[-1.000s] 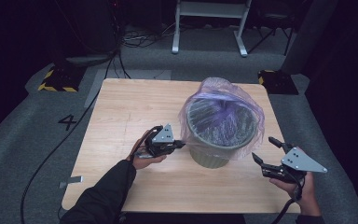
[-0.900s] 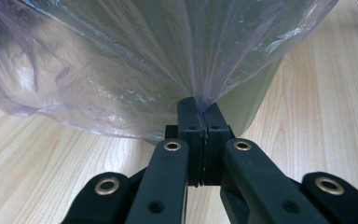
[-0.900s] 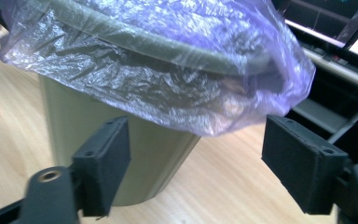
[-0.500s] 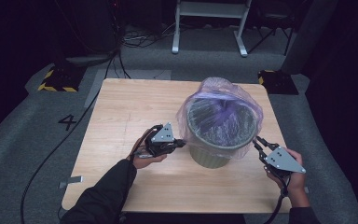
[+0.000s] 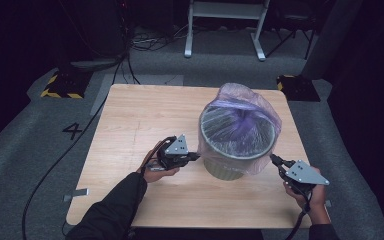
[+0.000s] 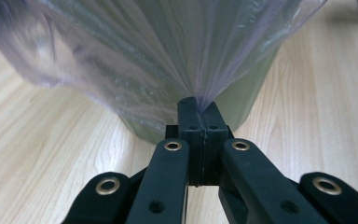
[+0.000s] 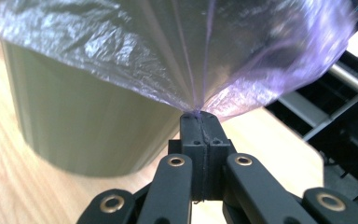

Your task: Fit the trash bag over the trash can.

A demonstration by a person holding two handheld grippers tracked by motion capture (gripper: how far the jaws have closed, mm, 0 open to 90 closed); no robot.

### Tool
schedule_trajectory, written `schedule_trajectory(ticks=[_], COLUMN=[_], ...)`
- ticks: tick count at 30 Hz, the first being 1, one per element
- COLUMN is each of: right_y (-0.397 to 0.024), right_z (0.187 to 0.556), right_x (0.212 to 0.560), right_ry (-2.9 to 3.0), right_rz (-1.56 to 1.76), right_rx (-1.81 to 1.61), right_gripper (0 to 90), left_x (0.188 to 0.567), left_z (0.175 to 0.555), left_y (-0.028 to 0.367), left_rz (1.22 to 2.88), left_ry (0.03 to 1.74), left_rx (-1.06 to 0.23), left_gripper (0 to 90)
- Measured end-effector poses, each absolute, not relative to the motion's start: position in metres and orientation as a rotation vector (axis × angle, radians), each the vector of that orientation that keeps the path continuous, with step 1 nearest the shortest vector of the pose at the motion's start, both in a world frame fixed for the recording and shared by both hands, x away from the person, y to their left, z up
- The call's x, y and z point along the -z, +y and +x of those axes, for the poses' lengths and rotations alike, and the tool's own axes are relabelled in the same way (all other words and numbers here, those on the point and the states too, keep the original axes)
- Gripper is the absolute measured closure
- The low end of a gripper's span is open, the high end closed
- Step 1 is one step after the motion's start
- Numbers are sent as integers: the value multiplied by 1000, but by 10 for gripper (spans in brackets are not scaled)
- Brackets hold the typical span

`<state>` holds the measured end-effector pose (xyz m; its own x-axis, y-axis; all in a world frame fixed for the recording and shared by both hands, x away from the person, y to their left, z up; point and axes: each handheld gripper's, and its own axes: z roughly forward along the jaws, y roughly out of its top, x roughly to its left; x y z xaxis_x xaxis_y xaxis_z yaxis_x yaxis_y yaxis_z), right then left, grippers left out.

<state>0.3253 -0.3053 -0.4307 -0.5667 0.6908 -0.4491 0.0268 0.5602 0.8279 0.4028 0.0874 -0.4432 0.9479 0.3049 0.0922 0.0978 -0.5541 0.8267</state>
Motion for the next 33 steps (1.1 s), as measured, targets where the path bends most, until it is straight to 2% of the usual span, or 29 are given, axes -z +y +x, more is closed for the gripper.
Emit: schedule_trajectory(ticks=[9, 17, 19, 21, 26, 33], right_y=[-309, -314, -317, -319, -332, -354], right_z=[342, 353, 352, 349, 337, 313], right_x=[462, 474, 474, 471, 458, 433], right_ry=[2110, 2179, 2189, 2187, 2217, 2142], right_rz=[646, 723, 716, 721, 717, 712], right_rx=[-997, -1023, -1039, -1041, -1122, -1216], right_gripper=[900, 895, 800, 617, 396, 329], left_x=[465, 475, 475, 475, 474, 472], left_z=[415, 421, 420, 419, 418, 416], left_y=[85, 81, 81, 81, 82, 84], left_rz=[2208, 2205, 2199, 2204, 2197, 2195], left_ry=[337, 365, 364, 355, 359, 358], left_rx=[-272, -251, -251, -256, -263, -271], left_gripper=[899, 899, 899, 899, 899, 899])
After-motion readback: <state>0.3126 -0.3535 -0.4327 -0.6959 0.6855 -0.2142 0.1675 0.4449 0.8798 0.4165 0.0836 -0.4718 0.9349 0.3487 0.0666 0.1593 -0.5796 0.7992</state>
